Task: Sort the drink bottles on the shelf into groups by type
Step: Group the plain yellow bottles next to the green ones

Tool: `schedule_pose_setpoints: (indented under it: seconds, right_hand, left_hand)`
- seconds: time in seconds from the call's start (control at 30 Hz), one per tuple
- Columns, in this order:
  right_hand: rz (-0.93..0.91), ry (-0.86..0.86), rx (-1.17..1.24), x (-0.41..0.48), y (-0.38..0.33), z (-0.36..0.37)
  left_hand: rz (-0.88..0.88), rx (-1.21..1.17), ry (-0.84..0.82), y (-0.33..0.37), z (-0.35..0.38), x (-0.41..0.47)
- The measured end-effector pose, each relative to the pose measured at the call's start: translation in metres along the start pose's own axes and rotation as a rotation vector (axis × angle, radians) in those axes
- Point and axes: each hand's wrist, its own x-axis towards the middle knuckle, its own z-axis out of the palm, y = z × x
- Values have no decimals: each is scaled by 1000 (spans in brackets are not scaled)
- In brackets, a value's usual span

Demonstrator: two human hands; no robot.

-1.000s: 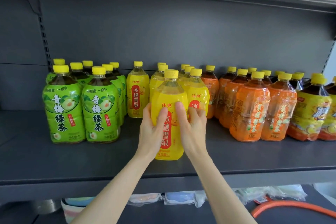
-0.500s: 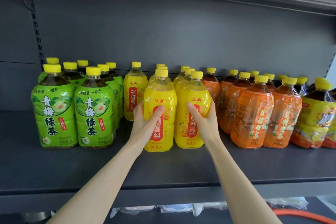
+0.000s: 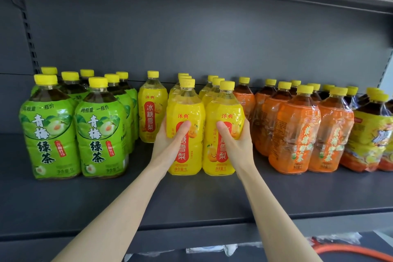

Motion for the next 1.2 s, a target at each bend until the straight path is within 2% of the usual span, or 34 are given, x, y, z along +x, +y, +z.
schedule_pose_setpoints:
  seconds: [0.37,0.6,0.77,0.87,0.93,1.0,1.2]
  right_hand:
    - [-34,60,-72,-1,4,7]
    - [23,-12,-117,-5,-7,0]
    - [64,-86,-263,-10,-19,-11]
    - [7,-118,-387,-21,-20,-21]
    - [-28,-113,-421,-35,-31,-28]
    - [-79,-87,-464,-45,-45,-31]
    - [-191,-90,-414,-65,-98,-2]
  left_hand:
    - [16,49,10,-5,-1,3]
    - [-13,106,0,8,-3,-5]
    - [-42,297,-4,24,-7,-17]
    - [-57,555,-84,35,-16,-28]
    - [-31,725,-82,45,-23,-39]
    - [7,776,-34,57,-29,-52]
    - [208,652,113,114,-61,-78]
